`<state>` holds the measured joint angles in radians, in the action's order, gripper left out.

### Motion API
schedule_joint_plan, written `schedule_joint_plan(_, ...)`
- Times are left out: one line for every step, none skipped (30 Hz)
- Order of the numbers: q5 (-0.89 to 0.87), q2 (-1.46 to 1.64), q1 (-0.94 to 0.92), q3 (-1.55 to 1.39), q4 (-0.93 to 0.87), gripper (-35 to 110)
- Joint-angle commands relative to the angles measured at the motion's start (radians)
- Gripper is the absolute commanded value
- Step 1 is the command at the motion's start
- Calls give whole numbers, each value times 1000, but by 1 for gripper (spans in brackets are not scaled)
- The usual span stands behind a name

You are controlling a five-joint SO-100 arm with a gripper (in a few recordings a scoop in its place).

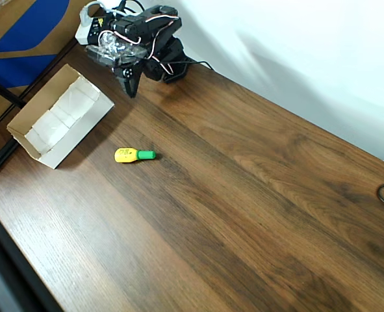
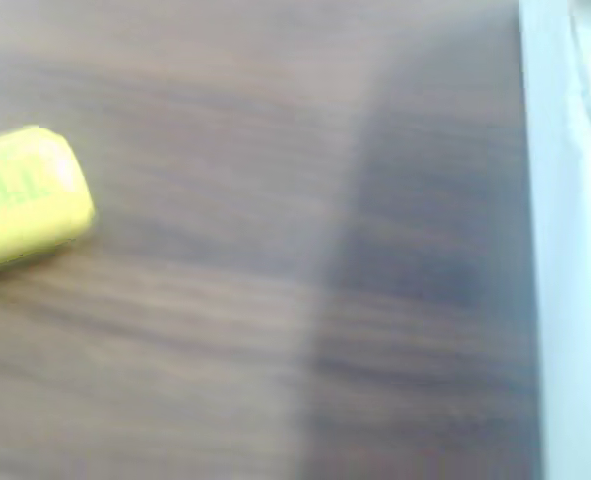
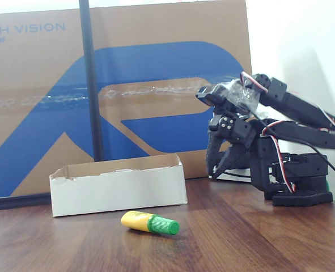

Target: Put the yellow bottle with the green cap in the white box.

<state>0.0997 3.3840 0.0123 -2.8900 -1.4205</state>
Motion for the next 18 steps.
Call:
schedule_joint_plan(29,-52,6,98,-17,0)
schedule_joint_plan(32,-77,5,123,-17,0)
schedule_joint_plan(34,-104,3,147,-17,0)
schedule_joint_plan(37,-138,-2,175,-15,0)
schedule_joint_plan(41,-166,-5,198,-5,1)
schedule_joint_plan(46,-186,-12,221,12,2)
schedule_joint_plan(49,-215,-14,250,20,2)
schedule_joint_plan(51,-252,-14,285,25,2)
schedule_joint_plan(48,-288,-14,324,29,2)
schedule_joint_plan(46,-319,-12,359,31,2)
schedule_joint_plan(46,-348,-6,394,31,2)
schedule_joint_plan(49,-371,2,423,32,3)
schedule_joint_plan(54,-393,11,445,41,3)
schedule_joint_plan(60,-413,20,462,52,4)
schedule_joint_plan(64,-436,32,476,64,4)
schedule_joint_plan(64,-462,40,488,83,5)
schedule_joint_plan(55,-492,46,499,100,5)
schedule_joint_plan(46,-522,51,508,117,4)
